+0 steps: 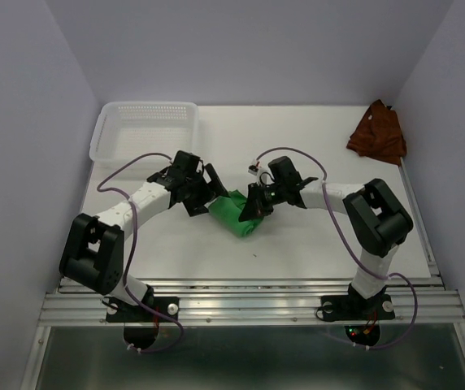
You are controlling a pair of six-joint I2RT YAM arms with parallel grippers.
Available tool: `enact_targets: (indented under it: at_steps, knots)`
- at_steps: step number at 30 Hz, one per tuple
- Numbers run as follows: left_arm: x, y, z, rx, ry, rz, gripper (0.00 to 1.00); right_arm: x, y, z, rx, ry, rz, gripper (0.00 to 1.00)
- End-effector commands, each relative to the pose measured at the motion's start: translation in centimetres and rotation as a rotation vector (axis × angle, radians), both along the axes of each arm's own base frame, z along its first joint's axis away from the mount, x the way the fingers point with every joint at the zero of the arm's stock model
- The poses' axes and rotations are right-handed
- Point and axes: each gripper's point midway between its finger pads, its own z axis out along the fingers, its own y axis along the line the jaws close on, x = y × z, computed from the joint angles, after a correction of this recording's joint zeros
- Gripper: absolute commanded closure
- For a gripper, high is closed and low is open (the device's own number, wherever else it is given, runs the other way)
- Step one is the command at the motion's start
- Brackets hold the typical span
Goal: Roll the towels
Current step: Roll the towel
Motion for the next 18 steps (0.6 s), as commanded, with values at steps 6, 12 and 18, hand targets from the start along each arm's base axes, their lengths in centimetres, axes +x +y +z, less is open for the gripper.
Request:
enact_targets:
  at_steps: [6, 12, 18]
  knots:
    - [-0.2, -1.9, -1.5, -0.009, 0.003, -0.073, 0.01, 1.3, -0.9, -1.6, 0.006, 0.090, -0.100, 0.98]
    - [-0.4, -2.4, -3.2, 0.021, 0.039, -0.089, 0.01, 1.8, -1.1, -2.1, 0.000, 0.098, -0.108, 0.88]
    - [-0.3, -2.0, -4.5, 0.071, 0.061, -0.069, 0.09, 2.8, -1.8, -2.0, -0.029, 0.063, -0.153, 0.70]
